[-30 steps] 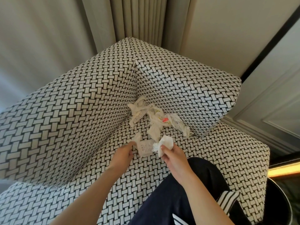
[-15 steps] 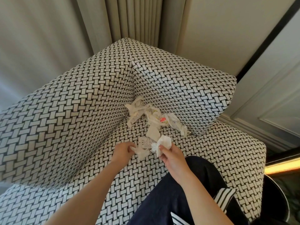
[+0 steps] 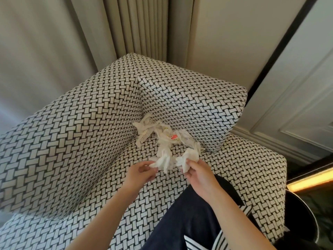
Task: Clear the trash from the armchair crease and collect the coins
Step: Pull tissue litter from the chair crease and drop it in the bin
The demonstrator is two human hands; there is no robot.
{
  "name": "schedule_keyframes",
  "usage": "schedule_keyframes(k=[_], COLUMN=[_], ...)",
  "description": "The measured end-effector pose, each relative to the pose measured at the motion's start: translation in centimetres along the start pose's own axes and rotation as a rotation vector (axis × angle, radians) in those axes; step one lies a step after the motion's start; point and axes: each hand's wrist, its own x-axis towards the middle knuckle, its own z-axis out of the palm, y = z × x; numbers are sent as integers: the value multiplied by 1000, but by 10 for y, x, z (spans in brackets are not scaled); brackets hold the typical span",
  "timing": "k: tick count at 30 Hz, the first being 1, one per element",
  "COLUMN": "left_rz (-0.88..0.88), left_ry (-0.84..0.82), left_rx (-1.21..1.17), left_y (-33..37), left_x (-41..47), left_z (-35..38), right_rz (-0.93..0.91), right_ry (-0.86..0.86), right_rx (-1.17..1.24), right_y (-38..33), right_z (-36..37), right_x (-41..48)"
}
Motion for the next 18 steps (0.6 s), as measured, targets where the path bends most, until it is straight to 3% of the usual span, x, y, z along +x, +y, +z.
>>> schedule_keyframes(k=[5, 9, 14, 18], left_rz=[20, -2, -97, -227], left_ry=[-114, -262, -487, -590], left_rx=[-146, -144, -96, -69], left_y=[45, 68, 69, 52], left_x=[1, -4, -23, -39], left_z=[69, 147, 241, 318], right_rz=[-99, -144, -178, -189], right_ry=[44, 196, 359, 505], right_rx=[73, 154, 208, 450], right_y=[-46, -81, -105, -116], right_z=[-35, -89, -161, -227], right_x=[-22, -51, -88, -115])
